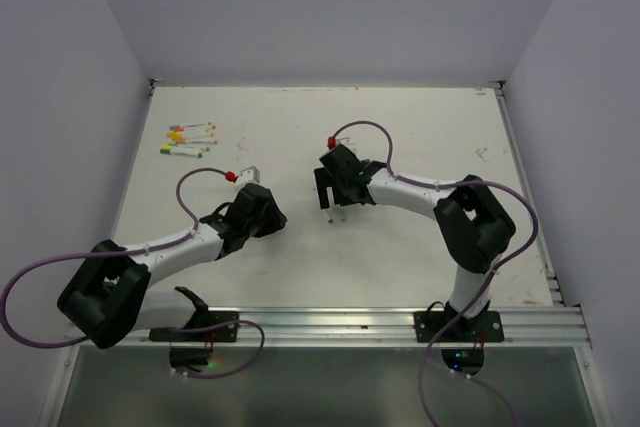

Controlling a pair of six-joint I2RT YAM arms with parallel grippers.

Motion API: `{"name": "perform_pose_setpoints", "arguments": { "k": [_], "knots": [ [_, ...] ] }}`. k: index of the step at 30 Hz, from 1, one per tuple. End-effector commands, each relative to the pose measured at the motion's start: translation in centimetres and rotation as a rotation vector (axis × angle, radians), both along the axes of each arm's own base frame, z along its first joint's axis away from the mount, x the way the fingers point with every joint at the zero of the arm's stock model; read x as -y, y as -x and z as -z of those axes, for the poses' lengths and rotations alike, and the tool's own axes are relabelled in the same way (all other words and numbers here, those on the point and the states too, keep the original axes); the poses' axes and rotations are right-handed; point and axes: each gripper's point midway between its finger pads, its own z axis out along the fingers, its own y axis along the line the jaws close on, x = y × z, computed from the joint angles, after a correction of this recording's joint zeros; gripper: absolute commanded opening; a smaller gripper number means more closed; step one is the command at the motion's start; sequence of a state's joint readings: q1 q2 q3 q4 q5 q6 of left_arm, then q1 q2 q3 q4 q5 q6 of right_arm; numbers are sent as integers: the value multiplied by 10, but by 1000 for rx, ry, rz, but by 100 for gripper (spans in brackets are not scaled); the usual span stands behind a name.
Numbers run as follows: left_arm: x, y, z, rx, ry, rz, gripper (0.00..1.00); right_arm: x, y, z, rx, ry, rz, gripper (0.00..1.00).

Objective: Open the pen caps

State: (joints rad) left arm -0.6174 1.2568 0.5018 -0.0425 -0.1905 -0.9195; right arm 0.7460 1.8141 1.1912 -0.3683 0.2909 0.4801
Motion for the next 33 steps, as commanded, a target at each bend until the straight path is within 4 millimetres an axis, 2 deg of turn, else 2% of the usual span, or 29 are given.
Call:
{"name": "perform_pose_setpoints", "arguments": {
  "k": [1, 6, 12, 16, 18, 22, 27, 29, 33],
  "knots": [
    [7, -14, -11, 31, -18, 16, 42, 9, -14, -4, 36, 102, -17, 98],
    [5, -13, -8, 31, -26, 19, 42, 10, -23, -12, 76, 109, -23, 99],
    [4, -11, -2, 19, -36, 20, 42, 9, -20, 10, 14, 139, -34, 99],
    [2, -16, -4, 24, -49, 4, 44, 9, -9, 29, -26, 147, -45, 99],
    [1, -18, -6, 30, -55, -3, 45, 10, -5, 32, -31, 151, -51, 99],
    [-3, -19, -6, 30, -66, -14, 46, 7, 5, 31, -37, 148, -65, 98],
    [-7, -20, 0, 19, -71, -23, 47, -11, 29, 31, -51, 142, -95, 98],
    [-5, -23, 1, 21, -70, -15, 47, -19, 39, 28, -44, 135, -97, 99],
    [-4, -27, 8, -8, -102, -5, 47, -25, 47, 19, -23, 112, -83, 99]
  ]
}}
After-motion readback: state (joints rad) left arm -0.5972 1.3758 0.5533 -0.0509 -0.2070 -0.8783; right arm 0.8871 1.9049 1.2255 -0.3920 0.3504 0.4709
